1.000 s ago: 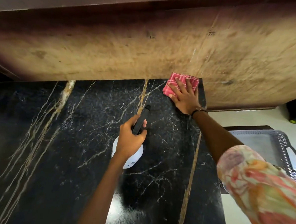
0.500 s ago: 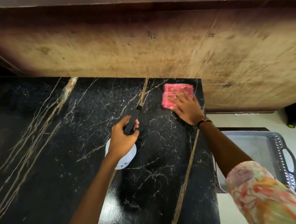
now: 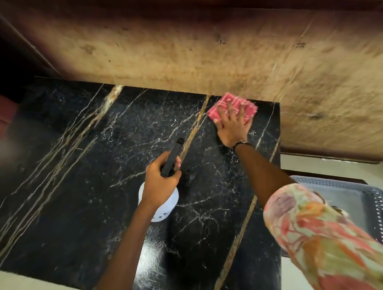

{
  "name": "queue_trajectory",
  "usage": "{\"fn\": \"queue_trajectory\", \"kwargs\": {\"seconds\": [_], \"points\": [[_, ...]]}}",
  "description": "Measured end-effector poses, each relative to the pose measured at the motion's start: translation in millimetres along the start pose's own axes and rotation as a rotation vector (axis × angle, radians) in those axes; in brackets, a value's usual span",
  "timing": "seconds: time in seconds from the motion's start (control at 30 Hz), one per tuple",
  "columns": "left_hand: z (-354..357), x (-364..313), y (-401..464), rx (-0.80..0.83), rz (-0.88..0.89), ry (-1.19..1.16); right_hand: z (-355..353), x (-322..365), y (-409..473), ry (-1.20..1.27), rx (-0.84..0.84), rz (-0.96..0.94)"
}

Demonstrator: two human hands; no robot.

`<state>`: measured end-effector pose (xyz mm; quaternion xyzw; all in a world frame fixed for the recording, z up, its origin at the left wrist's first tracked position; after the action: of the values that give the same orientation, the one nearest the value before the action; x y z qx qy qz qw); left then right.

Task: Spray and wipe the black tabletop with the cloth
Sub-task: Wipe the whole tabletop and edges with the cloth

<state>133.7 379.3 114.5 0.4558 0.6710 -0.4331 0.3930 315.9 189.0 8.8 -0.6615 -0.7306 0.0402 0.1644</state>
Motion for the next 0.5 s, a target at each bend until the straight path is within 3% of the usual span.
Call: {"fn": "queue_trajectory", "kwargs": {"seconds": [0.17, 0.33, 0.4, 0.5], "points": [[-3.0, -6.1, -5.0, -0.027, 0.015, 0.028, 22.5, 49.6, -46.6, -0.056, -0.017, -0.289], [-11.5, -10.2, -5.2, -0.018, 0.026, 0.017, 42.6, 15.8, -104.9, -0.208, -0.058, -0.609], [-17.3, -6.5, -3.5, -0.009, 0.017, 0.003, 37.2, -8.4, -110.7, -0.22, -0.089, -0.61], [-35.0, 4.6, 1.9, -0.002, -0.004, 0.0, 27.2, -22.6, -99.5, -0.185, -0.089, -0.451]]}}
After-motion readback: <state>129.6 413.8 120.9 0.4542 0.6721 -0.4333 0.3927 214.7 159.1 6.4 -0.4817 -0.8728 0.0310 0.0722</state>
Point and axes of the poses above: each hand's wrist, its own y-axis towards the middle knuckle, its own z-axis out of the palm, x = y × z, the point moved 5 cm from there along y, towards the middle knuckle, and after that the axes turned 2 degrees about -y, right-handed, at the moved point
